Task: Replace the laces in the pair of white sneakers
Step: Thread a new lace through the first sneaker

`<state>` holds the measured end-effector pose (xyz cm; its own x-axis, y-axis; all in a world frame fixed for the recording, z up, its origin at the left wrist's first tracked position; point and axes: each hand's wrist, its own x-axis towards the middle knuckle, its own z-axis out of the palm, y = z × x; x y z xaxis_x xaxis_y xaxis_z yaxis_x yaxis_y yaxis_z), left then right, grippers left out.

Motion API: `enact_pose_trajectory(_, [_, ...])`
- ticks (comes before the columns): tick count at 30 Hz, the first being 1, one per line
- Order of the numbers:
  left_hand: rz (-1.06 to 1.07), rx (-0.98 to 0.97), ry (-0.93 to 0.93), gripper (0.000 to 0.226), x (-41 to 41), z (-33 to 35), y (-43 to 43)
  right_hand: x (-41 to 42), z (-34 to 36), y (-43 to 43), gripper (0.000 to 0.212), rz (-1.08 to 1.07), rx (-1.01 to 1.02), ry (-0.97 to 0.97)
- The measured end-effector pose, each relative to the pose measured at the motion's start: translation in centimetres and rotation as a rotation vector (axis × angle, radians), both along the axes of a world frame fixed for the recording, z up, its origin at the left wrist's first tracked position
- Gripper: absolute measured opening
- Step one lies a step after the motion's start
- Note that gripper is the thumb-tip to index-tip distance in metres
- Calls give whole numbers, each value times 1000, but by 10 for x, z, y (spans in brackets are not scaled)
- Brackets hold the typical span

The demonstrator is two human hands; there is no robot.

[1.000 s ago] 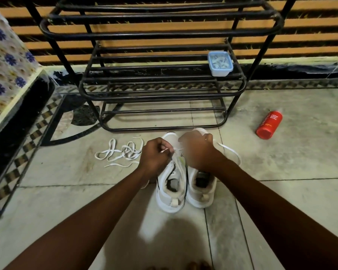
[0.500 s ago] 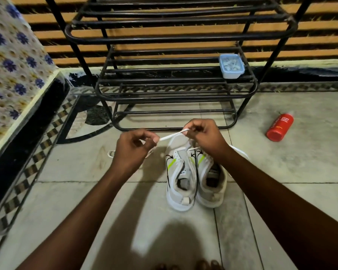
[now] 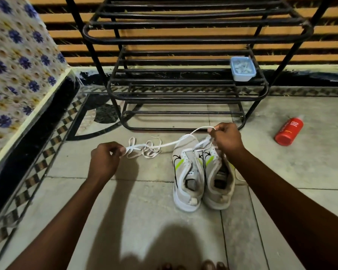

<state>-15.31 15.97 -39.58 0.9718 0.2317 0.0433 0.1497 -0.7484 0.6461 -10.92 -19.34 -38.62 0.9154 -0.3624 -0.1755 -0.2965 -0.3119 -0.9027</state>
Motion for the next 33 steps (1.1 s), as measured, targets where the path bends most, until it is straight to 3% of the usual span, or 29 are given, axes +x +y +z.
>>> enact_pose_trajectory(1, [-29, -41, -22, 15, 1, 5, -11, -2, 0, 2, 10, 34, -119, -24])
enact_pose_trajectory(4, [-174, -230, -81, 13, 5, 23, -53, -13, 8, 15, 51, 231, -469, -216])
enact_pose_trajectory(6, [-272, -369, -136, 11, 9, 38, -82, -18, 18, 28, 60, 463, -324, -304])
enact_pose_trajectory(9, [-353, -480, -205, 13, 16, 56, -113, -19, 28, 44, 61, 674, 149, -196])
enact_pose_trajectory(14, [-310, -375, -270, 11, 31, 62, -129, -18, 34, 41, 31, 582, 378, -235])
enact_pose_trajectory(17, [-304, -371, -223, 13, 38, 54, -134, -14, 28, 27, 6, 507, 133, -314])
enact_pose_trajectory(21, [-265, -450, -108, 11, 40, 38, -139, -14, 21, 14, 8, 432, -213, -405])
enact_pose_trajectory(25, [-231, -535, -71, 10, 33, 21, -145, -15, 16, 12, 11, 521, -437, -295])
enact_pose_trajectory(28, [-198, -536, -73, 10, 32, 13, -150, -13, 12, 14, 7, 606, -394, -257])
enact_pose_trajectory(30, [-181, -542, -75, 10, 32, 9, -149, -10, 10, 14, 18, 564, -330, -277])
enact_pose_trajectory(33, [-165, -527, -31, 8, 30, -1, -149, -3, 14, 8, 29, 471, -101, -290])
